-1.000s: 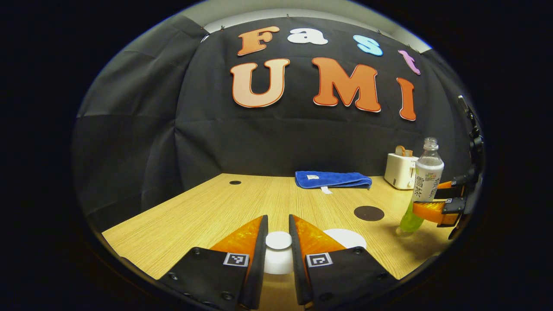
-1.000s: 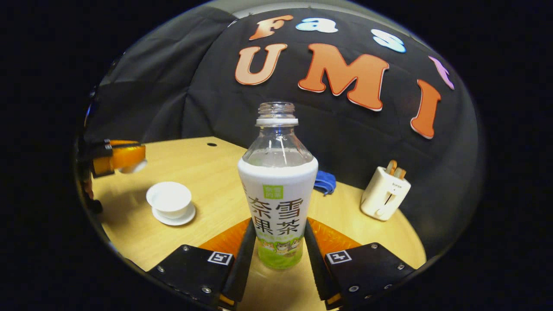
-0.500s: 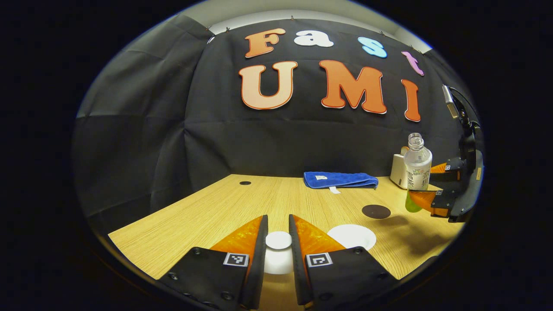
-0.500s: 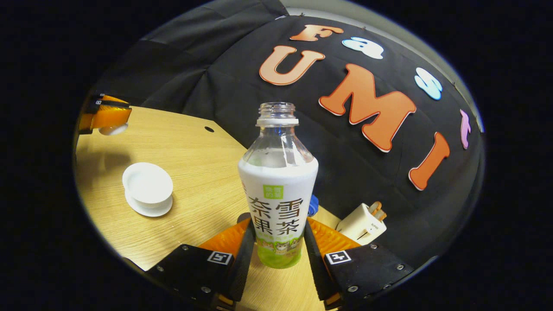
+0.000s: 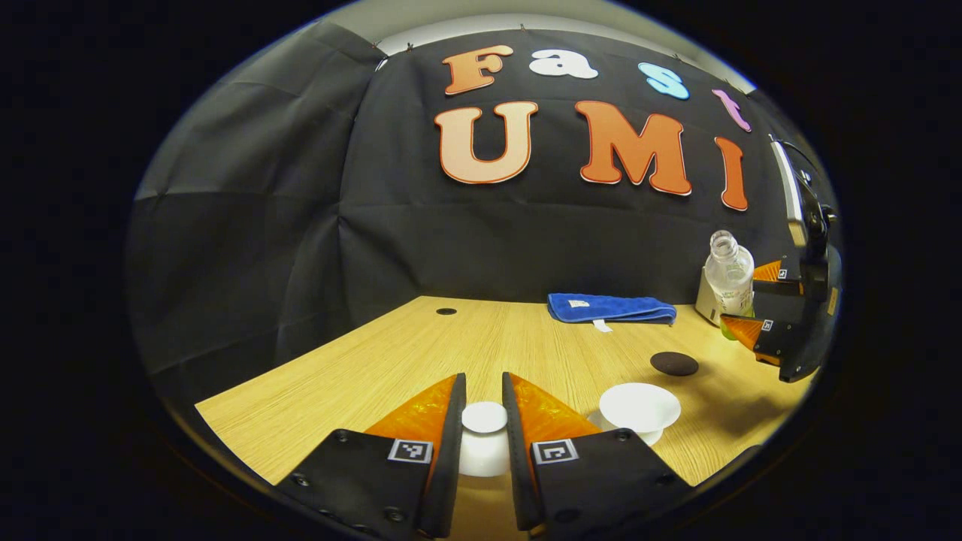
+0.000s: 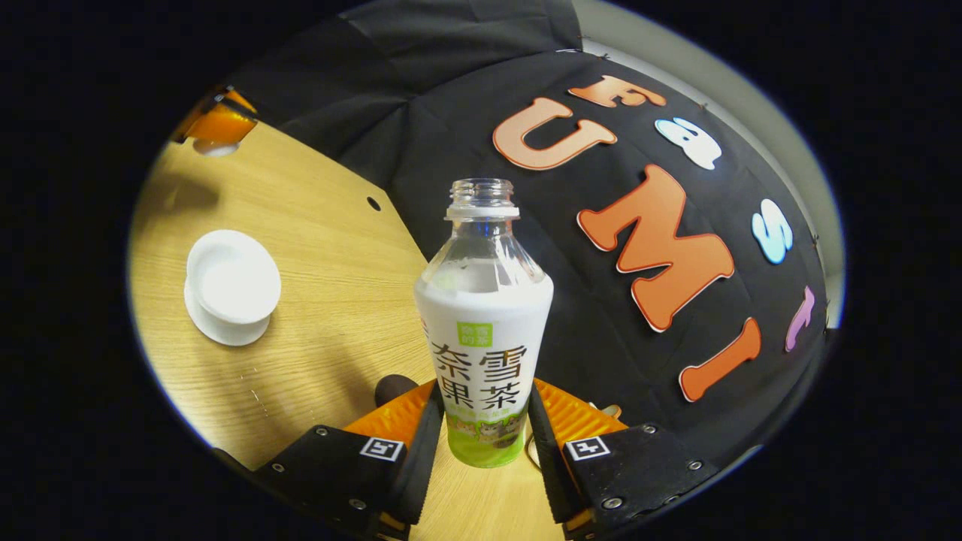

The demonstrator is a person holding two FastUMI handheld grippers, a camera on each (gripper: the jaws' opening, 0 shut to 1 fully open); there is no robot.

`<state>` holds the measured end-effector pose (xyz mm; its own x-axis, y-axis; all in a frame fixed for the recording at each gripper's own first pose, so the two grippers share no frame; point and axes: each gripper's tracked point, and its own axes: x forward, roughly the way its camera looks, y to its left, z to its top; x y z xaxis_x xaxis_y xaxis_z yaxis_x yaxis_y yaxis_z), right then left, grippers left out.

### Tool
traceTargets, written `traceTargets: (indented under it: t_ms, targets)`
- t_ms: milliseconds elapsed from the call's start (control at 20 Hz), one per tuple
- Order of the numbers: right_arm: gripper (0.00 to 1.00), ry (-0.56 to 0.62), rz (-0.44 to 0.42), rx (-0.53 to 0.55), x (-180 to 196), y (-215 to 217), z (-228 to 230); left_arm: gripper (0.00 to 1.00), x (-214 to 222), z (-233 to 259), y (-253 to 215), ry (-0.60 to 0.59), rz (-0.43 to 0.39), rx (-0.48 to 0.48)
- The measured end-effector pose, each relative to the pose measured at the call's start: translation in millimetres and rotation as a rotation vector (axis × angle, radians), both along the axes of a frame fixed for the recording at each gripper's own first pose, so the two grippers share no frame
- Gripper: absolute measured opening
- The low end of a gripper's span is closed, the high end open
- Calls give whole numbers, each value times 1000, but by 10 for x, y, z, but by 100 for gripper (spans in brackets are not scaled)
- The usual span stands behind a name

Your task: Open the teacup lid with one hand, grasp the water bottle and pour water into the teacup with the other hand; after pouring, place the water bottle on the coaster and then close the teacup lid.

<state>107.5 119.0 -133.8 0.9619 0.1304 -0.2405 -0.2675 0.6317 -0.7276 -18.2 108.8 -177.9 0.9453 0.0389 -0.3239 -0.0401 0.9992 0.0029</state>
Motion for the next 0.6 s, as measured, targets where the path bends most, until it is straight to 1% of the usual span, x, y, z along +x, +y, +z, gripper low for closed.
traceTargets:
  t_ms: [100, 150, 300, 350, 500, 550, 600]
  targets:
    - [64, -33, 21, -74, -5, 32, 9, 33, 2, -1, 12, 0, 1, 6]
    - [64, -53, 33, -110, -13, 48, 17, 34, 5, 0, 10, 1, 1, 6]
    - [64, -72, 62, -165, 9, 88, -47, 33, -13, -9, 4, 3, -2, 3]
    - [64, -91, 69, -192, 16, 94, -27, 34, -17, -13, -2, 4, -5, 4]
    - [64, -178, 86, -302, 66, 120, 87, 33, -34, -7, 19, 6, -3, 5]
    - [64, -196, 91, -332, 83, 120, 79, 34, -26, -21, 12, 8, -3, -4]
    - [64, -212, 98, -355, 116, 135, 80, 33, -34, -27, 13, 9, -4, -11]
